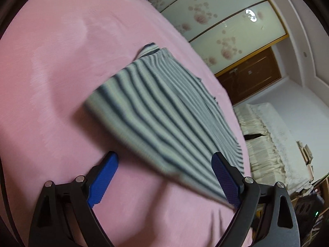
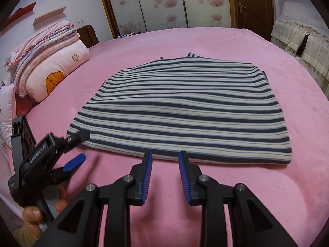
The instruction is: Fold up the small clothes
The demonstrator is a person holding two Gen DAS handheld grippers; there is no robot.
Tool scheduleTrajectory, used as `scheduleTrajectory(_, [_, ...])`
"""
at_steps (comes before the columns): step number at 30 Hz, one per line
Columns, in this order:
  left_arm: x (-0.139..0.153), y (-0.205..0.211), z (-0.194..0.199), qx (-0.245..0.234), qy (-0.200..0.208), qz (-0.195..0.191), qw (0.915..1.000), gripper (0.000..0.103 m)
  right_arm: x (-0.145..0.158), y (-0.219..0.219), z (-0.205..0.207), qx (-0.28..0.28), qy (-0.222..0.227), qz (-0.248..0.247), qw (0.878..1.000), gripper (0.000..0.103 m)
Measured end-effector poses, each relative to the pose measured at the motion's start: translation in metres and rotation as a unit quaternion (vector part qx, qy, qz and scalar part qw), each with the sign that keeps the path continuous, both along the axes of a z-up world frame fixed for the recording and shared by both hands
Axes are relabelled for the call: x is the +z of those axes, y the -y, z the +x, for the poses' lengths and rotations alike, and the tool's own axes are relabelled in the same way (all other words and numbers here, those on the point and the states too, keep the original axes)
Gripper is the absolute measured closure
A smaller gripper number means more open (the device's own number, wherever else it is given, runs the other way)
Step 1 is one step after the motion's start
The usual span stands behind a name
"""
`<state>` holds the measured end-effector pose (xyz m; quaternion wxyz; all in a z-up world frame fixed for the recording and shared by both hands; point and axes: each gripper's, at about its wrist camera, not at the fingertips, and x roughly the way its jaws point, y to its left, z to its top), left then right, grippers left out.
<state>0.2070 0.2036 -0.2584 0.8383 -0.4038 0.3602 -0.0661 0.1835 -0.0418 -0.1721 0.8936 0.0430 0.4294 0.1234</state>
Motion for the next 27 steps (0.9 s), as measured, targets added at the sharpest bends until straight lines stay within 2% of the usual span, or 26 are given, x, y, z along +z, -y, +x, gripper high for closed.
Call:
scheduleTrajectory(7, [-0.002,0.000,0.054,0.019,0.039,-0.022,0.9988,0.012,-0.011,-0.005,0.010,0.006,0.007,-0.009,1.000,0.076])
scheduleTrajectory(12, [-0.003,-0.007,0.076,0.053,0.053,-0.060,0.9954,0.014,-0.008,-0.003,0.022,0.005,0.027,-0.017,0.999,0.076])
scheduleTrajectory(13, [-0.003,-0.008,0.077,0.061,0.052,-0.064,0.9947,0.021,-0.008,-0.003,0.024,0.004,0.029,-0.016,0.999,0.076])
scheduleTrajectory(14, [-0.004,-0.008,0.078,0.069,0.050,-0.069,0.9940,0.036,-0.007,-0.002,0.028,0.002,0.030,-0.013,0.999,0.076])
scheduleTrajectory(15, [-0.005,-0.009,0.080,0.072,0.049,-0.072,0.9936,0.043,-0.007,-0.001,0.030,0.000,0.031,-0.011,0.999,0.076])
scheduleTrajectory(17, [-0.007,-0.009,0.082,0.079,0.031,-0.054,0.9950,0.074,-0.006,0.000,0.034,-0.002,0.032,-0.007,0.999,0.076])
scheduleTrajectory(19, [-0.008,-0.011,0.086,0.077,0.019,-0.043,0.9959,0.086,-0.006,0.000,0.039,-0.003,0.032,-0.007,0.999,0.076])
scheduleTrajectory(23, [0.000,-0.008,0.089,0.064,0.020,0.000,0.9977,0.088,-0.002,-0.001,0.051,-0.003,0.037,-0.014,0.999,0.077])
scheduleTrajectory(26, [0.011,-0.004,0.086,0.063,0.025,0.026,0.9973,0.088,0.005,-0.005,0.073,-0.010,0.053,-0.050,0.997,0.077])
scheduleTrajectory(27, [0.015,-0.002,0.083,0.063,0.027,0.036,0.9970,0.088,0.006,-0.006,0.082,-0.011,0.056,-0.060,0.997,0.080])
